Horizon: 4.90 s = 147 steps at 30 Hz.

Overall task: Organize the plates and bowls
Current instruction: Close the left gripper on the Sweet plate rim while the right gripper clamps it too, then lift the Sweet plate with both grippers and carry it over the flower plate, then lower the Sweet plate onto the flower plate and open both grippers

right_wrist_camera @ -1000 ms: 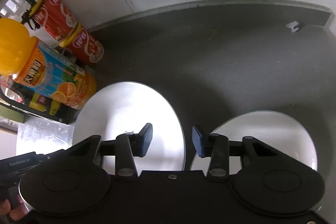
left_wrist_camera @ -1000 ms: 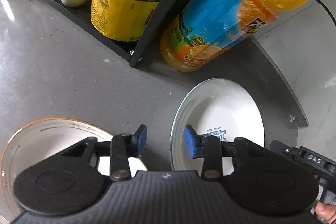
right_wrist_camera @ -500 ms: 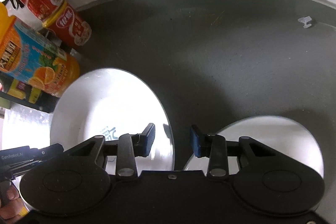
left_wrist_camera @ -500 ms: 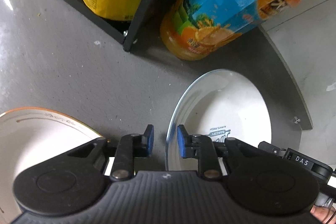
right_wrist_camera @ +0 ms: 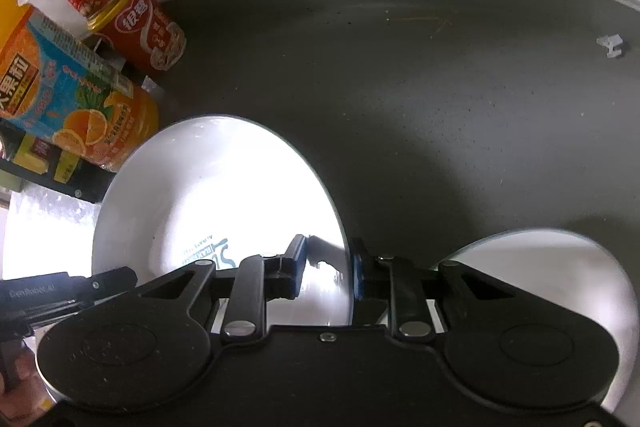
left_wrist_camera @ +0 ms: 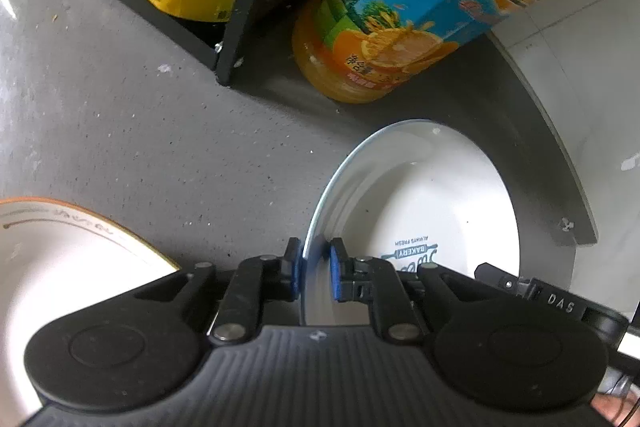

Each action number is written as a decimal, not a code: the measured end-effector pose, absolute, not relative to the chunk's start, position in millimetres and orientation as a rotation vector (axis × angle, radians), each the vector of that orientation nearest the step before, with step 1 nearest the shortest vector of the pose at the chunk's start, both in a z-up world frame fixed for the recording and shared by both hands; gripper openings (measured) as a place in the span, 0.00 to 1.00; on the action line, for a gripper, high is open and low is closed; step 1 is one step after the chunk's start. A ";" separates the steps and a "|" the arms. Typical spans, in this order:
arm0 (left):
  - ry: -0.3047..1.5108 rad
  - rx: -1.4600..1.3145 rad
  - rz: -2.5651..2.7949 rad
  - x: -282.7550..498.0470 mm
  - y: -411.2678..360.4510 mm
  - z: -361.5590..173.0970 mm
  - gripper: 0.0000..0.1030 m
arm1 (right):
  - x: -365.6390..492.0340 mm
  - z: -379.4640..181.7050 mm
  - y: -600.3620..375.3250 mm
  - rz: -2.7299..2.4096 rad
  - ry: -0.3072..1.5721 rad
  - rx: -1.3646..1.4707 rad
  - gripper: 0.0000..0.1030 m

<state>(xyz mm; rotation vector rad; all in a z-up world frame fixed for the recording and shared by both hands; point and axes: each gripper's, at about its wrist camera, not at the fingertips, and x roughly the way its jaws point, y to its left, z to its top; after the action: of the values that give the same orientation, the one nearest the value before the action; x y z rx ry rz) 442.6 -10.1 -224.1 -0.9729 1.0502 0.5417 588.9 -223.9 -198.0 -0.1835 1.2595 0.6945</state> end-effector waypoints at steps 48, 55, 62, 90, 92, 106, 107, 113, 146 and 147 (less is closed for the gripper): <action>0.857 -1.030 0.554 265.1 32.3 -151.9 0.06 | 437.8 -114.4 -221.7 0.849 1.141 -0.057 0.08; 0.830 -1.091 0.538 227.7 43.3 -155.4 0.06 | 401.2 -118.7 -221.3 0.845 1.155 -0.053 0.07; 0.840 -1.080 0.528 205.5 47.0 -159.3 0.05 | 370.0 -123.1 -223.3 0.826 1.154 -0.062 0.07; 0.981 -0.882 0.516 202.6 37.5 -182.3 0.08 | 342.7 -143.5 -222.9 0.723 1.166 -0.145 0.08; 0.991 -0.881 0.520 205.9 37.8 -185.5 0.09 | 341.9 -143.7 -219.9 0.717 1.163 -0.172 0.09; 1.020 -0.783 0.529 228.5 30.8 -193.2 0.12 | 358.1 -155.3 -194.0 0.675 1.150 -0.300 0.13; 1.016 -0.776 0.529 228.9 30.0 -193.6 0.13 | 359.1 -156.0 -191.9 0.676 1.144 -0.309 0.13; 1.019 -0.765 0.537 234.2 30.2 -195.7 0.12 | 367.1 -158.0 -184.9 0.676 1.134 -0.322 0.14; 1.016 -0.903 0.649 217.9 49.8 -169.0 0.46 | 371.8 -162.3 -165.8 0.694 1.068 -0.379 0.17; 1.013 -0.891 0.660 216.7 50.7 -169.3 0.47 | 371.7 -163.5 -164.2 0.695 1.068 -0.384 0.17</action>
<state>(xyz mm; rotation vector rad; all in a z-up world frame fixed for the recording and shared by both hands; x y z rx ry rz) 216.7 50.7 -169.3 -0.8906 1.0132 0.6605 371.7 -164.2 -163.5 -0.3838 1.0682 0.6947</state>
